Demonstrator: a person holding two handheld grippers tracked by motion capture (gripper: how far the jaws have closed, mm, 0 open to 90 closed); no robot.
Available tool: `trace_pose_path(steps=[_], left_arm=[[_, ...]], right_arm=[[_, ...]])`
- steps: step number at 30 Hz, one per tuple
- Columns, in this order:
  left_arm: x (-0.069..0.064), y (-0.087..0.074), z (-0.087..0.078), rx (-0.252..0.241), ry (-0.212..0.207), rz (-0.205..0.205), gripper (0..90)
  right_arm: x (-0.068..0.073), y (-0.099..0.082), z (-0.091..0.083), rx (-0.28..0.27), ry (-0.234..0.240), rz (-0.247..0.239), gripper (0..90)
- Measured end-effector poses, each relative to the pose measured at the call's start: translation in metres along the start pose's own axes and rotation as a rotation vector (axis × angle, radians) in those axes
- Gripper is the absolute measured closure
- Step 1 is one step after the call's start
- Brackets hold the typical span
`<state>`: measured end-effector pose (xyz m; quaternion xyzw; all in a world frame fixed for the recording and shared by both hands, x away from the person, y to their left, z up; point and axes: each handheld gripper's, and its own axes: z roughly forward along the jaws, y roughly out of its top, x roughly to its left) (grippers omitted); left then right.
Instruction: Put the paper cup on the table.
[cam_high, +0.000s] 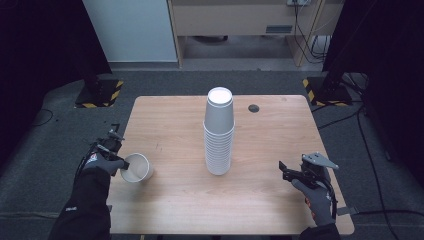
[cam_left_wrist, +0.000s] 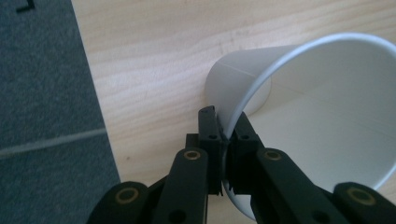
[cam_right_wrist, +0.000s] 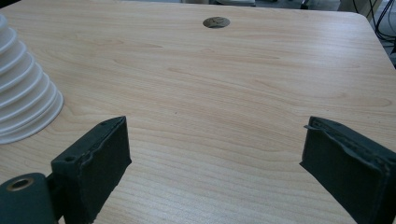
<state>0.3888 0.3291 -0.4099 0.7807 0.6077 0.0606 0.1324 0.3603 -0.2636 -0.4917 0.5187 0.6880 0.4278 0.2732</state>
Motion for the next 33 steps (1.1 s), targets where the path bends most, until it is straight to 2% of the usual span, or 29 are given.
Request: trace_pose_path(steps=[2,8,15,18,20,21,24,26,27,29,33], left_arm=[[0.001,0.0,0.001,0.024,-0.006,-0.005,85.4],[0.0,0.002,0.003,0.033,-0.006,-0.022,84.5],[-0.002,0.003,0.007,-0.04,0.009,-0.013,73.2],[-0.002,0.002,0.006,-0.091,0.011,-0.024,69.3],[-0.003,0.001,0.005,-0.131,0.022,-0.029,62.5],[-0.004,0.0,0.004,-0.156,0.024,-0.029,62.0],[-0.004,-0.004,0.0,-0.275,0.034,-0.027,56.4],[-0.006,-0.008,-0.004,-0.379,0.049,-0.019,51.1],[-0.007,-0.01,-0.006,-0.438,0.053,-0.021,52.4],[-0.01,-0.016,-0.009,-0.553,0.047,-0.043,49.7],[-0.018,-0.029,-0.013,-0.745,0.043,-0.045,46.3]], right_arm=[[0.0,0.0,0.0,0.0,0.0,0.001,7.8],[0.0,0.0,0.0,0.0,-0.002,-0.001,7.8],[0.0,0.0,0.0,0.0,0.0,-0.001,7.8],[0.001,0.0,0.0,0.001,0.001,-0.002,7.8],[0.001,0.0,0.001,0.001,0.0,-0.004,7.8],[0.001,0.0,0.001,0.001,0.0,-0.002,7.8],[0.0,0.0,0.0,-0.001,-0.001,-0.002,7.8],[0.0,0.0,0.0,0.0,0.0,-0.003,7.8],[0.0,0.0,0.0,-0.001,0.0,-0.003,7.8],[0.0,0.0,0.0,-0.001,0.0,-0.003,7.8],[-0.001,0.0,-0.001,-0.002,-0.005,-0.001,7.7]])
